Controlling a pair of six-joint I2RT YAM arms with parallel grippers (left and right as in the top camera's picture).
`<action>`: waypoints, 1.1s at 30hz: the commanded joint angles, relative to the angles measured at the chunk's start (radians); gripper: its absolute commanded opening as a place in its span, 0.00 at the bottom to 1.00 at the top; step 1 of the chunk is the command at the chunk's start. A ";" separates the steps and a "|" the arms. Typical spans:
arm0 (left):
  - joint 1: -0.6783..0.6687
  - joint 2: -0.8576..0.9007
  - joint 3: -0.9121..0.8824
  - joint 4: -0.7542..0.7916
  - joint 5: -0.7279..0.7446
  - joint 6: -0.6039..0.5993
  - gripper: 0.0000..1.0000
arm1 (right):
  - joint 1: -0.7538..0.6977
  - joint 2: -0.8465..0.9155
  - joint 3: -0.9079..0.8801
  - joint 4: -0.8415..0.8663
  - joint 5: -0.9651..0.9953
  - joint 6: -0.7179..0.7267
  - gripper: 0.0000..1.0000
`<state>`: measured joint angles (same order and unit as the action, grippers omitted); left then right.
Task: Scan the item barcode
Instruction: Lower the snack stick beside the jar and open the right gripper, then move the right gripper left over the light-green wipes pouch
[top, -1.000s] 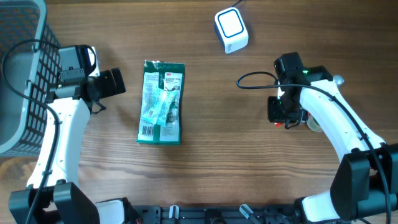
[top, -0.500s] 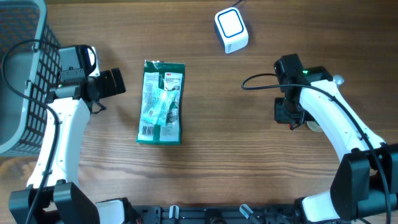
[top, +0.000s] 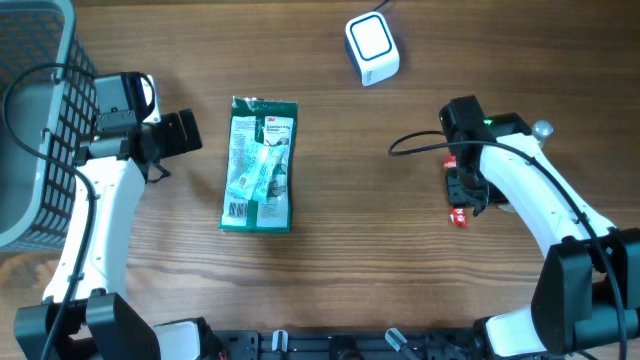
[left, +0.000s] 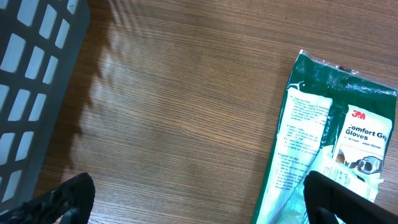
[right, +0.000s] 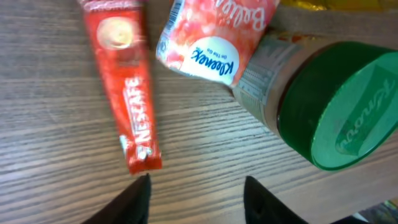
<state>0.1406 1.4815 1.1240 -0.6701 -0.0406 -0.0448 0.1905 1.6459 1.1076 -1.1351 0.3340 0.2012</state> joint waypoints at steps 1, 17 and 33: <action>0.004 0.003 0.005 0.003 -0.010 0.015 1.00 | -0.003 0.008 -0.006 0.044 -0.047 0.019 0.52; 0.004 0.003 0.005 0.003 -0.010 0.015 1.00 | 0.211 0.020 -0.006 0.672 -0.781 0.268 0.60; 0.004 0.003 0.005 0.003 -0.010 0.015 1.00 | 0.471 0.164 -0.006 1.074 -0.577 0.296 0.59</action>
<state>0.1406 1.4818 1.1240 -0.6697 -0.0406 -0.0418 0.6624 1.7714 1.1019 -0.0658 -0.2855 0.4862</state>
